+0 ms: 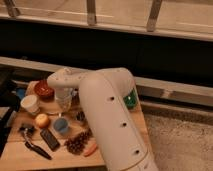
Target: Place fork in metal cup
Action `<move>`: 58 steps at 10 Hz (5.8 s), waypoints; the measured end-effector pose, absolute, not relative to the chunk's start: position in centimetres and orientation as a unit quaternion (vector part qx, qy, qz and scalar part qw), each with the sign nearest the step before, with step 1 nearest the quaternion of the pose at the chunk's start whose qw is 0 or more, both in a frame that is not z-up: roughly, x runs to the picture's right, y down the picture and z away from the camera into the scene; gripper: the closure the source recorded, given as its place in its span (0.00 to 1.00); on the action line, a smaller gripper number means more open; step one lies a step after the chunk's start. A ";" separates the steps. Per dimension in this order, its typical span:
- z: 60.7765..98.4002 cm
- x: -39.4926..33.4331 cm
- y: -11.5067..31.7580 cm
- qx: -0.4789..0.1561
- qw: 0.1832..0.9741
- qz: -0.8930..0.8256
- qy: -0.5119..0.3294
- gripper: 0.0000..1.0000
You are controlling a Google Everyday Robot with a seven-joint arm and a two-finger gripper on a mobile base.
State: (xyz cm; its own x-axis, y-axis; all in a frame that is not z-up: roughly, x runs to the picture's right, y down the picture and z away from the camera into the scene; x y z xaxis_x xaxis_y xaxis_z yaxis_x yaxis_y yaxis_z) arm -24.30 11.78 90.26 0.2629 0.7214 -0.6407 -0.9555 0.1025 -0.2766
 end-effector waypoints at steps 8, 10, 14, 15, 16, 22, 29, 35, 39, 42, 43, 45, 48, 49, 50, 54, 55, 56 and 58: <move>87.3 -23.0 9.6 -0.312 0.714 0.600 0.182 0.21; 86.8 -22.9 9.8 -0.311 0.712 0.603 0.180 0.20; 86.3 -22.8 10.5 -0.319 0.703 0.610 0.180 0.20; 86.3 -22.9 10.8 -0.322 0.700 0.611 0.181 0.20; 86.3 -22.9 11.2 -0.327 0.696 0.613 0.181 0.20; 87.8 -24.0 13.9 -0.351 0.687 0.603 0.201 0.22; 88.2 -25.1 14.4 -0.352 0.698 0.591 0.202 0.88; 87.8 -24.8 12.0 -0.333 0.706 0.599 0.179 1.00; 86.0 -23.7 7.2 -0.299 0.717 0.615 0.133 1.00; 83.5 -20.5 3.9 -0.278 0.718 0.630 0.107 1.00; 82.5 -19.3 3.0 -0.279 0.715 0.633 0.097 1.00; 80.8 -17.3 1.2 -0.277 0.713 0.639 0.084 1.00; 78.5 -13.3 -0.7 -0.265 0.703 0.656 0.074 1.00; 77.6 -11.5 -1.4 -0.257 0.698 0.665 0.073 1.00; 77.1 -10.7 -1.8 -0.251 0.695 0.670 0.075 1.00; 74.1 -7.7 -2.0 -0.215 0.686 0.688 0.099 1.00; 73.3 -7.2 -1.4 -0.208 0.687 0.688 0.106 1.00; 72.1 -7.0 -0.1 -0.205 0.689 0.686 0.112 1.00; 70.5 -5.1 2.3 -0.206 0.684 0.689 0.124 1.00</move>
